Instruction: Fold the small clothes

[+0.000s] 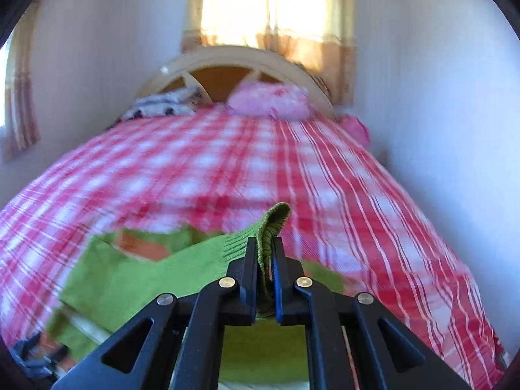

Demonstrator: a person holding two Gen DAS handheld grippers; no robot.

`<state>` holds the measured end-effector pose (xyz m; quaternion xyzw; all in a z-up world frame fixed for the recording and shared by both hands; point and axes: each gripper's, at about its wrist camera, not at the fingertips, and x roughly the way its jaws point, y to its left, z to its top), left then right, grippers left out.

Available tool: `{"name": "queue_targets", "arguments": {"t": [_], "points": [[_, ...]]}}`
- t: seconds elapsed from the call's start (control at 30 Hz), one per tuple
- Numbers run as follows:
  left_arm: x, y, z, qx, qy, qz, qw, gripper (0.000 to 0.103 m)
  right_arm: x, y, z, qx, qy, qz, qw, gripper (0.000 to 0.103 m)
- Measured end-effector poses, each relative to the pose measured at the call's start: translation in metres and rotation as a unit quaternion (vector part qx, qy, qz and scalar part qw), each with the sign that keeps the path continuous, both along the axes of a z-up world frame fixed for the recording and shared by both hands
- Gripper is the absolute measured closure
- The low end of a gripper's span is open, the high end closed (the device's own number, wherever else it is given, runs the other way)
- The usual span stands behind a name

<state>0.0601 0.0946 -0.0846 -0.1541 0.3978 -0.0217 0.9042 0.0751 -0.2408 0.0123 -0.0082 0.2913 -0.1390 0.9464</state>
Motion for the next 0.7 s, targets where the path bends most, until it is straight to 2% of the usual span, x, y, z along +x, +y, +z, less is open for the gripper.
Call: {"name": "queue_targets", "arguments": {"t": [0.13,0.27,0.33,0.37,0.43,0.47,0.5,0.57,0.63,0.7], "points": [[0.0,0.0,0.0,0.0,0.0,0.0,1.0,0.003,0.0,-0.024,-0.052,-0.019,0.058,-0.029,0.998,0.096],[0.0,0.0,0.0,0.0,0.0,0.0,1.0,0.003,0.002,-0.041,-0.095,-0.008,0.115,-0.04,0.992,0.096],[0.0,0.0,0.0,0.0,0.0,0.0,1.0,0.003,0.002,-0.049,-0.107,0.002,0.147,-0.044,0.988,0.096],[0.0,0.0,0.0,-0.001,0.0,0.0,1.0,0.003,0.0,-0.053,-0.107,0.008,0.148,-0.048,0.988,0.096],[0.0,0.0,0.0,-0.002,0.0,0.0,1.0,0.003,-0.012,-0.066,-0.095,-0.015,0.136,-0.114,0.984,0.096],[0.0,0.0,0.0,-0.002,0.0,0.0,1.0,0.002,-0.02,-0.071,-0.087,-0.018,0.121,-0.142,0.982,0.096],[-0.001,0.001,0.0,-0.002,0.0,0.0,1.0,0.002,-0.032,-0.076,-0.076,-0.002,0.09,-0.155,0.984,0.096],[-0.001,0.001,0.0,-0.002,0.0,-0.001,1.0,0.002,-0.048,-0.072,-0.061,0.046,0.051,-0.122,0.99,0.096],[-0.001,0.001,0.0,-0.002,0.0,-0.001,1.0,0.002,-0.051,-0.054,-0.059,0.064,0.057,-0.056,0.995,0.096],[-0.001,0.002,0.0,-0.004,0.0,-0.001,1.0,0.002,-0.049,-0.035,-0.069,0.068,0.08,-0.002,0.994,0.096]]}}
